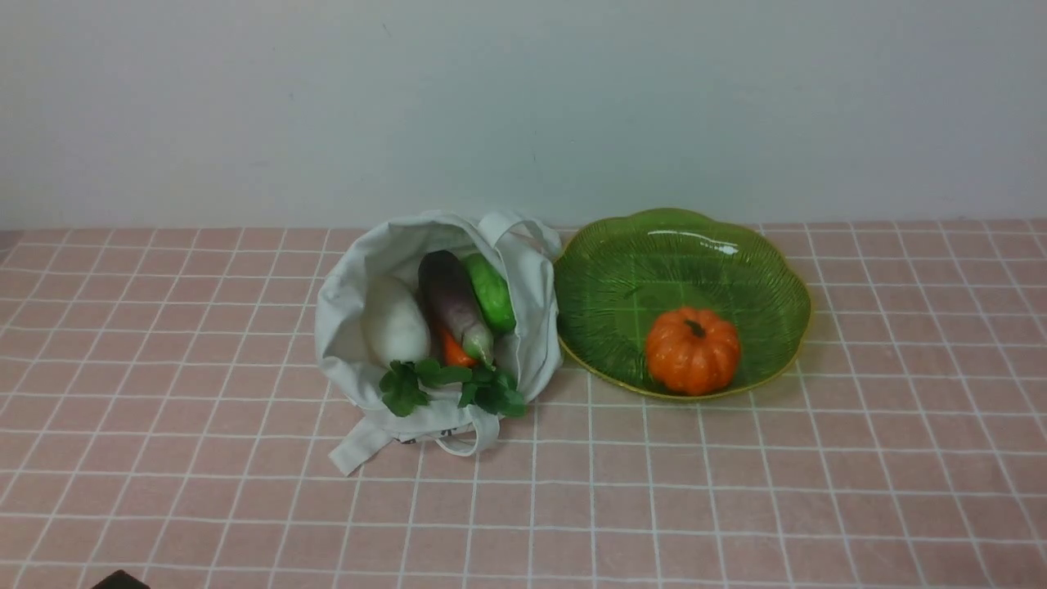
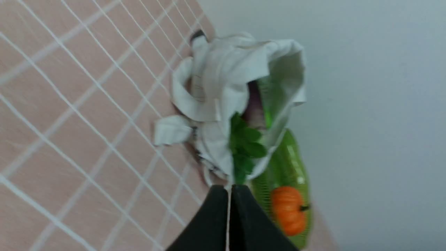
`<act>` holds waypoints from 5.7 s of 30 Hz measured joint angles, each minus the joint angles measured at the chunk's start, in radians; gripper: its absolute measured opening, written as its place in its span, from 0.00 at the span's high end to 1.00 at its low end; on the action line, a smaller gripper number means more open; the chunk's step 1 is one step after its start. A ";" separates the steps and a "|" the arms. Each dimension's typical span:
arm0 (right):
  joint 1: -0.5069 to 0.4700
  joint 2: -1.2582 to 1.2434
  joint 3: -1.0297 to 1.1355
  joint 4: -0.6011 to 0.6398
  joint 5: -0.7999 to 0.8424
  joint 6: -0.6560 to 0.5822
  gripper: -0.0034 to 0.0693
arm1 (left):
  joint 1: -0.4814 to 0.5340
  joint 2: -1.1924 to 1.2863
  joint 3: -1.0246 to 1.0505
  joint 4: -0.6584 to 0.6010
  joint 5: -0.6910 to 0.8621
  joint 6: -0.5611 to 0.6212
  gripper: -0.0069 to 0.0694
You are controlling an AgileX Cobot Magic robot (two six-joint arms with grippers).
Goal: Take vegetables from bag on pink coffee tablecloth place on plate.
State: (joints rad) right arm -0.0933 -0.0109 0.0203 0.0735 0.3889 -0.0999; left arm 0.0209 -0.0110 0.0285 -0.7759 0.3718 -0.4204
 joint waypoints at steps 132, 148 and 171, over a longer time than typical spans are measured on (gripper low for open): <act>0.000 0.000 0.000 0.000 0.000 0.000 0.97 | -0.615 2.167 -1.944 0.624 0.376 0.281 0.11; 0.000 0.000 0.000 0.000 0.000 0.000 0.97 | -0.615 1.588 -2.083 0.739 0.882 0.367 0.92; 0.000 0.000 0.000 0.000 0.000 0.000 0.97 | -0.615 0.927 -0.718 0.531 -0.069 0.381 0.92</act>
State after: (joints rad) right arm -0.0933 -0.0109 0.0203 0.0734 0.3889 -0.0999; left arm -0.5943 0.9164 -0.6898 -0.2451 0.3030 -0.0397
